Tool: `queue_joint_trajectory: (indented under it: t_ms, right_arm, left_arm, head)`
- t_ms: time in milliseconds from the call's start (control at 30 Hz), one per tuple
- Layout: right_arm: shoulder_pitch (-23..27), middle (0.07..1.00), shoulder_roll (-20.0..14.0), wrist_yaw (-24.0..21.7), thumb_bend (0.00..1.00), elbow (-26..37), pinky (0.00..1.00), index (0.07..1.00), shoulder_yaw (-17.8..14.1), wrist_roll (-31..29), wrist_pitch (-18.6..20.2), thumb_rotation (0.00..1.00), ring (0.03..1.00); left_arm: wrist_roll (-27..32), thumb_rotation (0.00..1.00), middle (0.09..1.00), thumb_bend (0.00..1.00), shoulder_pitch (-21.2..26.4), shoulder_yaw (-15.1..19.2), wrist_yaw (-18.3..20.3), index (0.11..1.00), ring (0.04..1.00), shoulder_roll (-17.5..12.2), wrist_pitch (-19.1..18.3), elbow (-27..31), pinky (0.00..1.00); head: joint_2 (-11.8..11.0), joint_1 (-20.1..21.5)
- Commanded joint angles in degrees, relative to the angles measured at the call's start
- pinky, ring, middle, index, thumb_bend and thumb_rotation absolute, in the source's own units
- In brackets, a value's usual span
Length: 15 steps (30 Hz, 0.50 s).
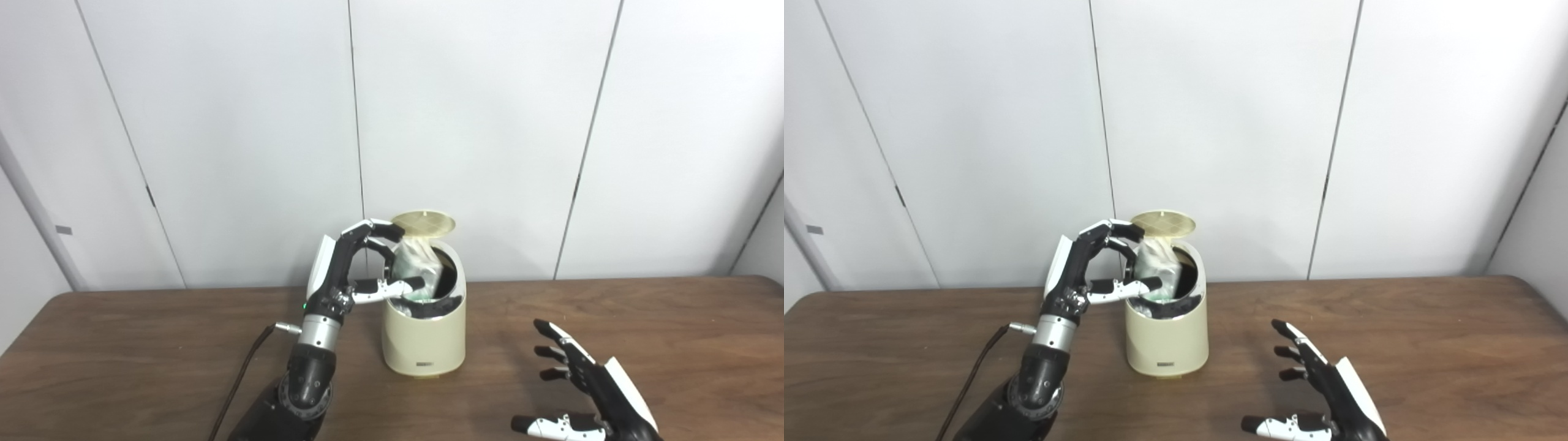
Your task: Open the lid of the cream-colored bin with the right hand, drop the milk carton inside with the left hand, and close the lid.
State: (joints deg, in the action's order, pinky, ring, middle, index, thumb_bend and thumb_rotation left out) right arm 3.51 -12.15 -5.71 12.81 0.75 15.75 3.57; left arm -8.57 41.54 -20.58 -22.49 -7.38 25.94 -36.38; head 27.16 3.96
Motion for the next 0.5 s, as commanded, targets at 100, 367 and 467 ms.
queue_joint_trajectory:
  t_ms: [100,367,467]
  right_arm:
    - [1.59,0.927,-0.65,0.96,0.74,0.83,0.66,0.914,-0.06,0.12,-2.9,0.22,0.821]
    - [1.57,0.922,-0.19,0.8,0.75,1.97,0.67,0.91,0.26,0.99,-1.05,0.22,0.802]
    - [1.58,0.921,-0.15,0.82,0.74,1.98,0.67,0.909,0.37,1.16,-1.2,0.22,0.802]
  left_arm:
    - [-0.14,0.14,0.816,0.91,2.68,-0.18,-0.04,0.791,0.78,-0.56,0.98,1.54,0.71]
    - [-0.5,0.13,0.807,0.91,2.37,0.04,-0.71,0.796,0.765,-0.81,0.98,2.71,0.7]
    - [-0.7,0.14,0.791,0.9,2.22,0.01,-1.58,0.783,0.747,-0.99,0.98,3.25,0.68]
  head:
    - [0.05,-0.29]
    - [0.26,-0.56]
    - [0.33,-0.68]
